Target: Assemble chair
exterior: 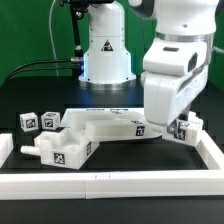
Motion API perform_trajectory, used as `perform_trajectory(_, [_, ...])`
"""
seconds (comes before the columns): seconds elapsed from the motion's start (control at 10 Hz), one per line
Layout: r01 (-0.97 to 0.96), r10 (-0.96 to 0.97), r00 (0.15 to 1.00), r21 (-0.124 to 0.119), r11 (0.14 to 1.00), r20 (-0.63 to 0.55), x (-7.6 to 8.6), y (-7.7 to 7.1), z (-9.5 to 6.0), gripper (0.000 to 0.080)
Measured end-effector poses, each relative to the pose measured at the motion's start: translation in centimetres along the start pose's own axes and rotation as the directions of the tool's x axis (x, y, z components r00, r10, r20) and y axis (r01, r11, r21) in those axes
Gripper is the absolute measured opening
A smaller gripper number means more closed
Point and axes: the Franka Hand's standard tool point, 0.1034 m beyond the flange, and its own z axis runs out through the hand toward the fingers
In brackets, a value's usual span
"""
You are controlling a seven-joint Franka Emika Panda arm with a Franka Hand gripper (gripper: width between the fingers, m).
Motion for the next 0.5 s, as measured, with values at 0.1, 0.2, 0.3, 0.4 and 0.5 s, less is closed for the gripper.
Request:
perform_trajectory(0.1, [0.011, -0.011, 1.000, 0.000, 1.000, -0.001, -0.1, 0.3, 0.2, 0.0281])
perform_trajectory(0.2, [0.010, -0.010, 1.000, 0.001, 1.000, 0.000, -0.2, 0.3, 0.2, 0.0281])
perform_trajectory(0.3, [0.012, -0.012, 1.000, 0.001, 1.000, 0.000, -0.1, 0.2, 0.2, 0.0282])
perform_trajectory(0.4, [-0.035, 0.035, 0.999, -0.003, 0.999, -0.006, 0.0, -0.2, 0.1, 0.0282])
perform_trajectory(0.5, [-0.158, 0.158, 0.987, -0.008, 0.987, -0.014, 0.1, -2.5, -0.2, 0.0282])
